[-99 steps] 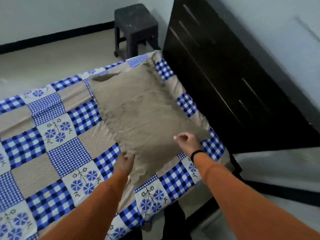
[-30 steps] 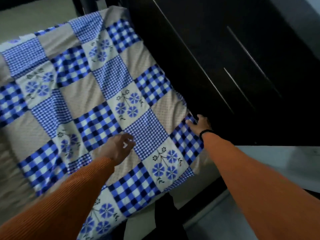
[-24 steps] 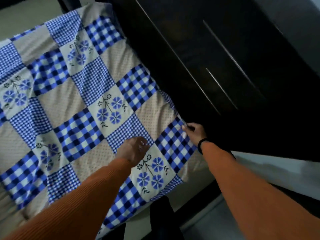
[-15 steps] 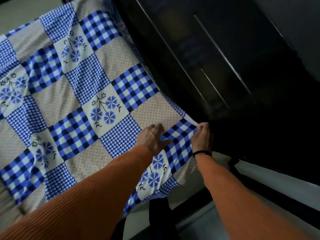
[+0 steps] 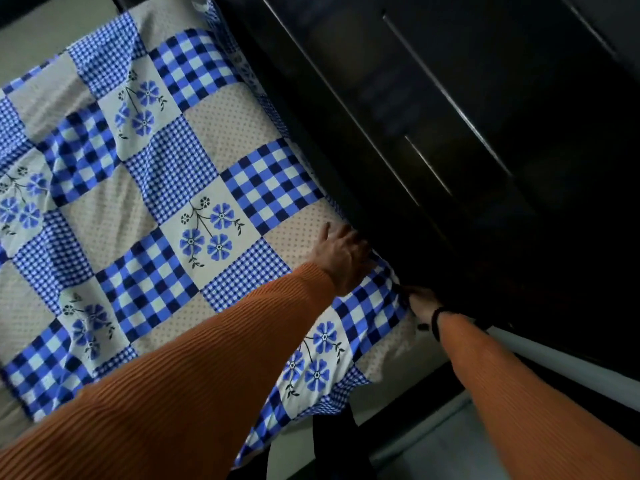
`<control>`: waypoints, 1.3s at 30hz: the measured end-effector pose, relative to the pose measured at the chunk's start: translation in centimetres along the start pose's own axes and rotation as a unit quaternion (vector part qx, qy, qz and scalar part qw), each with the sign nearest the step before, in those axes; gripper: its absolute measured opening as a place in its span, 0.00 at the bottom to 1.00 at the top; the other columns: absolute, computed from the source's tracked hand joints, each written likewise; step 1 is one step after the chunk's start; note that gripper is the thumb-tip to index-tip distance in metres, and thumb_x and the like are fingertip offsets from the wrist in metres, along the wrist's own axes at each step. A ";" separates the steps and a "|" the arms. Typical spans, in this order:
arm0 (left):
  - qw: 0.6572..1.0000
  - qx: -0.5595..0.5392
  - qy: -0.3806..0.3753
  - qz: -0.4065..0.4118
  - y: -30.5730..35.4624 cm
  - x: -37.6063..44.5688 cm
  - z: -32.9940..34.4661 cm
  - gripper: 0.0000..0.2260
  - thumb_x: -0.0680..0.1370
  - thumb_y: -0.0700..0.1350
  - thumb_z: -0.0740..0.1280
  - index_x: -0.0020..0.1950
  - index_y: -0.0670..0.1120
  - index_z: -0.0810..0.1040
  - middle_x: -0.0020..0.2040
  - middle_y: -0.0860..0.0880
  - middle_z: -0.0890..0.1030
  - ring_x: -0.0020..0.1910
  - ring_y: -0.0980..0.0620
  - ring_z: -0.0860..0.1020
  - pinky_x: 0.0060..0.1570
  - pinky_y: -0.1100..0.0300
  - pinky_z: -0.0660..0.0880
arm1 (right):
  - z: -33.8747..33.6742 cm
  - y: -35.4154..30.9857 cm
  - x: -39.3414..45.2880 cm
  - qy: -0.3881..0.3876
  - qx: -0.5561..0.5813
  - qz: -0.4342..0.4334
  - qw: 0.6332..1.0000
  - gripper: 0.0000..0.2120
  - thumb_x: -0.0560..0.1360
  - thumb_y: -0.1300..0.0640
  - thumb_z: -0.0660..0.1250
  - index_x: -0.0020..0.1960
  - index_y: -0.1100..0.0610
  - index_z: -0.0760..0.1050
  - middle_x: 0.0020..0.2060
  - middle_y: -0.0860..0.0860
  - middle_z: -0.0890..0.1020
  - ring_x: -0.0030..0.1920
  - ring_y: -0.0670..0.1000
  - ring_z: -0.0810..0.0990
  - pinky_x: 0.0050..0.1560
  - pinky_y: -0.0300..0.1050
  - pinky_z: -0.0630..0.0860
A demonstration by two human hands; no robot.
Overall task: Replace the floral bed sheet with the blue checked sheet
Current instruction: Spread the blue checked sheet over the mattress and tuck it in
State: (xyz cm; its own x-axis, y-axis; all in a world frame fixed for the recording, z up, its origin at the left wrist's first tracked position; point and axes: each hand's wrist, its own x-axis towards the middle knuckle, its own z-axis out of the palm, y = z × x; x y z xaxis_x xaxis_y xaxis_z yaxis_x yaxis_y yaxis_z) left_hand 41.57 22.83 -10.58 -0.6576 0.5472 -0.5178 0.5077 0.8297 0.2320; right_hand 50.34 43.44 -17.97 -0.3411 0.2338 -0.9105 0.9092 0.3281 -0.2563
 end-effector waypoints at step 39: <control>0.984 0.073 -0.138 0.083 11.1 -6.6 3.3 0.08 0.82 0.43 0.65 0.61 0.48 0.75 0.43 0.49 0.75 0.38 0.48 0.73 0.38 0.54 0.70 | -5.9 7.9 -6.3 0.146 0.565 0.019 0.812 0.11 0.84 0.68 0.54 0.56 0.76 0.71 0.60 0.70 0.76 0.40 0.52 0.87 0.42 0.39 0.82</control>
State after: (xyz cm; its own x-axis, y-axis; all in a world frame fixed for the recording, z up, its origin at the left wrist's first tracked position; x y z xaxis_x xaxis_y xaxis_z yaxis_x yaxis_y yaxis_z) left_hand 53.34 28.12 -7.29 -0.3922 0.6067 -0.6914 0.6830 0.6956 0.2229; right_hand 58.25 50.01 -12.35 -0.1988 0.4857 -0.8512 0.5033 -0.6947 -0.5139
